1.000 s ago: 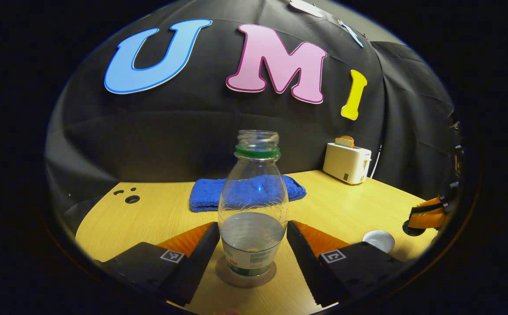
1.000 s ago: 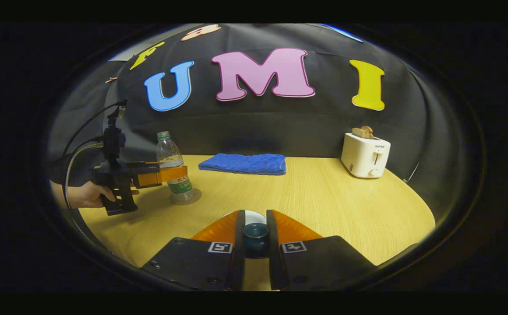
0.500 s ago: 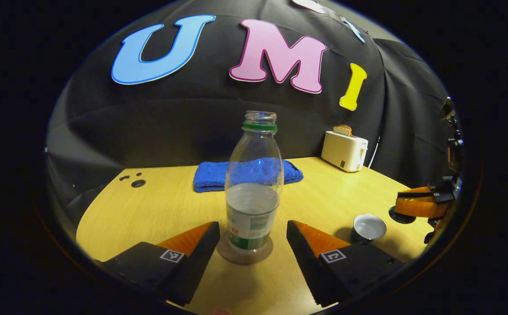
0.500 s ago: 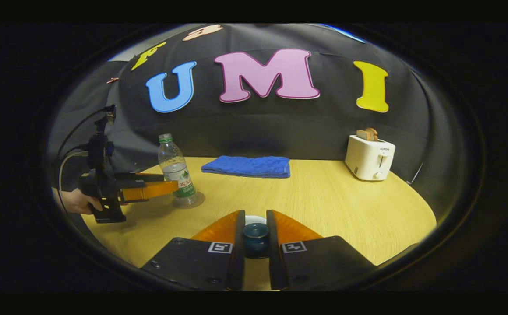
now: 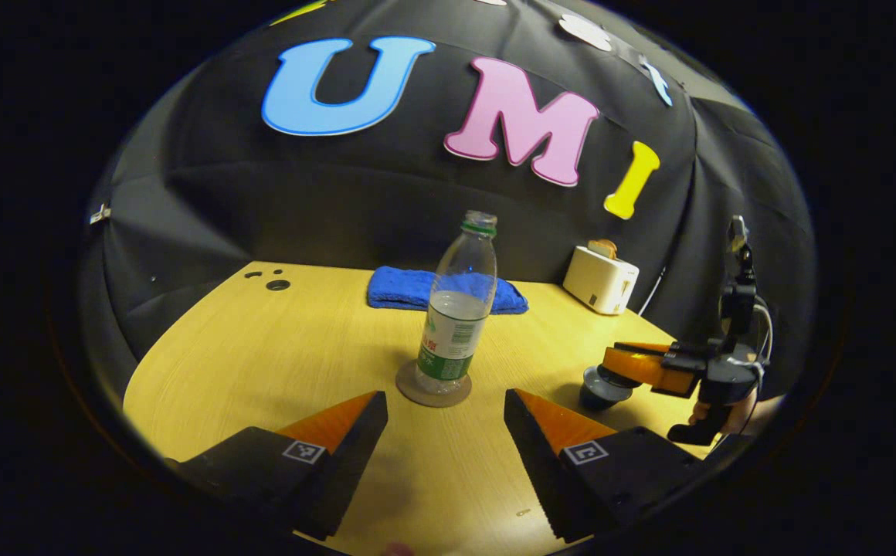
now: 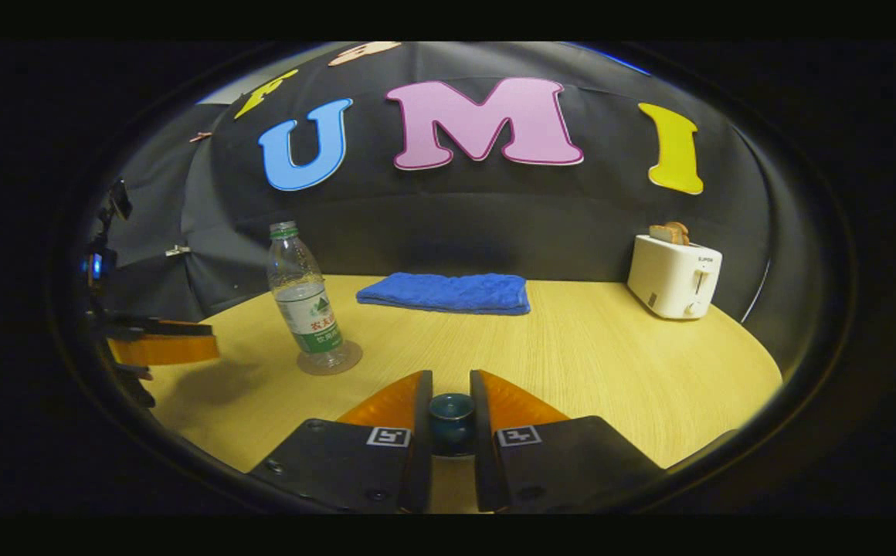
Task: Open the teacup lid with one hand, grasp the water bottle and pour water into the teacup with the other hand; after pouring, place the water bottle on the coaster and then close the teacup lid.
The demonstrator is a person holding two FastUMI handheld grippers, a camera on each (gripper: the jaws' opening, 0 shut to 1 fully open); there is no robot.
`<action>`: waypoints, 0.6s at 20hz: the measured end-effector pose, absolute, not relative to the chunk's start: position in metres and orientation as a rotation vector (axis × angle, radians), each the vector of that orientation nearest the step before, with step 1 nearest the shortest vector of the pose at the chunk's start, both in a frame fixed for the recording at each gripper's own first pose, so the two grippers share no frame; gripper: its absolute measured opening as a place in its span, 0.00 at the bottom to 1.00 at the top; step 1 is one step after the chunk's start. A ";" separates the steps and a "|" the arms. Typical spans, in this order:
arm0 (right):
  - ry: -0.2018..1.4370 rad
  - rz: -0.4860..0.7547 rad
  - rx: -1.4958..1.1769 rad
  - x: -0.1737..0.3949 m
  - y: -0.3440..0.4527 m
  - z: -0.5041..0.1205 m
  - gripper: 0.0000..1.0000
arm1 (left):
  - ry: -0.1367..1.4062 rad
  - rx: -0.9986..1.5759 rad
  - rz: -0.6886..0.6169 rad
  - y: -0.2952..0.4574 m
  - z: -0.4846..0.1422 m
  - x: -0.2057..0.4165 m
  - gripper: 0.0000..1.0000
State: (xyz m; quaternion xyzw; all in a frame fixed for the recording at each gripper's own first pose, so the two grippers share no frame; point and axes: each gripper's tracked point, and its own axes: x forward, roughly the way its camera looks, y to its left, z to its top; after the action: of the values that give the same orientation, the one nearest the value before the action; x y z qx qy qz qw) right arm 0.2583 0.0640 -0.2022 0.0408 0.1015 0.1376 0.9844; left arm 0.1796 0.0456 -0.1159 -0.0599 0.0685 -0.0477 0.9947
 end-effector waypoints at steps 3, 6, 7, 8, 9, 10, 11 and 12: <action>0.217 0.289 0.078 0.261 0.069 -0.211 0.26 | 0.147 -0.170 -0.059 0.053 -0.118 0.163 0.96; 0.217 0.285 0.062 0.261 0.069 -0.217 0.26 | 0.148 -0.197 -0.028 0.059 -0.121 0.152 0.96; 0.216 0.282 0.053 0.261 0.069 -0.219 0.21 | 0.161 -0.205 -0.025 0.058 -0.128 0.148 0.96; 0.219 0.285 0.044 0.260 0.069 -0.222 0.26 | 0.172 -0.214 -0.027 0.056 -0.132 0.145 0.96; 0.220 0.285 0.037 0.258 0.069 -0.224 0.27 | 0.179 -0.221 -0.030 0.053 -0.135 0.142 0.96; 0.219 0.282 0.032 0.258 0.069 -0.225 0.28 | 0.178 -0.227 -0.029 0.052 -0.134 0.141 0.96; 0.219 0.279 0.029 0.259 0.068 -0.226 0.28 | 0.176 -0.233 -0.032 0.049 -0.133 0.140 0.96; 0.219 0.276 0.029 0.260 0.067 -0.227 0.29 | 0.174 -0.236 -0.032 0.047 -0.132 0.140 0.96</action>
State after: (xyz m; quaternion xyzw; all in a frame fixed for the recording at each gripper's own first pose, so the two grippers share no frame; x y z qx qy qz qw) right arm 0.2598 0.0665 -0.2267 0.0146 0.1089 0.1372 0.9844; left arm 0.1404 0.0473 -0.1318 -0.1175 0.0865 -0.0160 0.9892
